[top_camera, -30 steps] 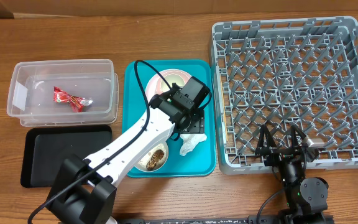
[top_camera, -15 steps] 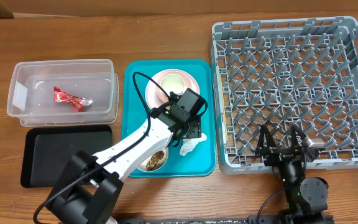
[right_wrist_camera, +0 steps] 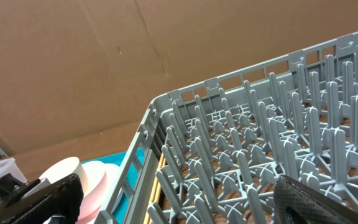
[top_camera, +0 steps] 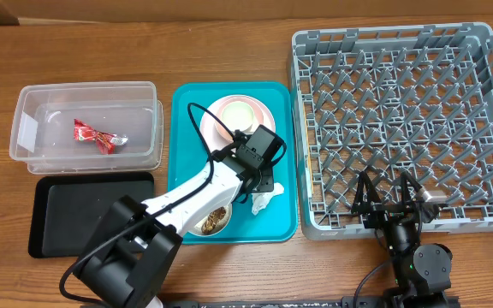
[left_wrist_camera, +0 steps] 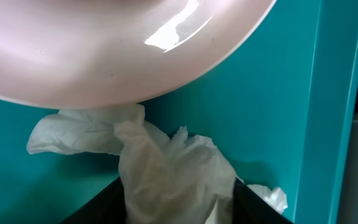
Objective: Sort waste into correct bins and load items into the dishwasher
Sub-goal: 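Move the left gripper to the white tissue and grasp it, then carry the tissue into the clear plastic bin and release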
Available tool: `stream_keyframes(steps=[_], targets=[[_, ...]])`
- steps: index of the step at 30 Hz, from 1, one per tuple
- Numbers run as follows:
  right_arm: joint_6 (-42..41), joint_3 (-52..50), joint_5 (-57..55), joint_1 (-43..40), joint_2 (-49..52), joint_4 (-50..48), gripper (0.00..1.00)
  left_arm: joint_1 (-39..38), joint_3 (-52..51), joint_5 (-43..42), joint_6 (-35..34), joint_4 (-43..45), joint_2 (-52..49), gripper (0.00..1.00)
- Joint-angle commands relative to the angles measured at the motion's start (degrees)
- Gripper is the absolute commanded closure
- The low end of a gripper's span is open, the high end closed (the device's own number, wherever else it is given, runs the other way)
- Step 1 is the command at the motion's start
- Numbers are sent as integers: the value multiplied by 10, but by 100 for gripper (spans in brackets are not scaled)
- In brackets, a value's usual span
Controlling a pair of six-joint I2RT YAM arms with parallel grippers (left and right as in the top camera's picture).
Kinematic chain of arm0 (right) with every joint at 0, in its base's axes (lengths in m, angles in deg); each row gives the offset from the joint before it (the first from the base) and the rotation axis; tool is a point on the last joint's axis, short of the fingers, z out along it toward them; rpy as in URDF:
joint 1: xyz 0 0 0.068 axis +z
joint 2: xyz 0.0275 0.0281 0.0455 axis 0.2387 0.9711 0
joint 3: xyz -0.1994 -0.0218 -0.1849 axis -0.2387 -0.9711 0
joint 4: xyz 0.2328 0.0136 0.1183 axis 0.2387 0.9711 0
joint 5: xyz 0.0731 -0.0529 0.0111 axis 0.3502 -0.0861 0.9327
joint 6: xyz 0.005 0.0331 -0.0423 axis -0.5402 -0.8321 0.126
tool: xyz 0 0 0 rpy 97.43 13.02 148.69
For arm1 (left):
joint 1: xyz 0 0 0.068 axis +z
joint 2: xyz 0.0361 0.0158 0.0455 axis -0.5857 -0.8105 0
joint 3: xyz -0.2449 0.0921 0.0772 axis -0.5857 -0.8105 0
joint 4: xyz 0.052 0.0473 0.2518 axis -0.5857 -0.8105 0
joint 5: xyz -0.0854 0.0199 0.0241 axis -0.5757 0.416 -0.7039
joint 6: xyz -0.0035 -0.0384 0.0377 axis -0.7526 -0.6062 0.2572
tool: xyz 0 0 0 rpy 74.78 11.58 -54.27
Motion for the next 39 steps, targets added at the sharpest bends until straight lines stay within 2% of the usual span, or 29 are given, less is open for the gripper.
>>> stream_keyframes(steps=[1, 5, 6, 8, 9, 15, 22, 31, 39], targets=[[3, -6, -2, 3, -5, -3, 0, -4, -3, 12, -5, 3, -7, 56], [3, -6, -2, 3, -5, -3, 0, -4, 23, -15, -3, -8, 0, 65], [3, -6, -2, 3, -5, -3, 0, -4, 32, -20, -3, -16, 4, 70], [3, -6, -2, 3, -5, -3, 0, -2, 57, -20, 3, -40, 16, 90], [3, -6, -2, 3, -5, -3, 0, -1, 70, -19, 11, -51, 22, 96], [3, -6, -2, 3, -5, -3, 0, 25, 168, 0, 65, -164, 54, 96], [3, -6, -2, 3, -5, -3, 0, 99, 236, 140, 75, -275, 77, 96], [3, -6, -2, 3, -5, -3, 0, 273, 238, 161, 74, -266, 72, 91], [3, -6, -2, 3, -5, -3, 0, 390, 235, 147, 54, -233, 49, 89]])
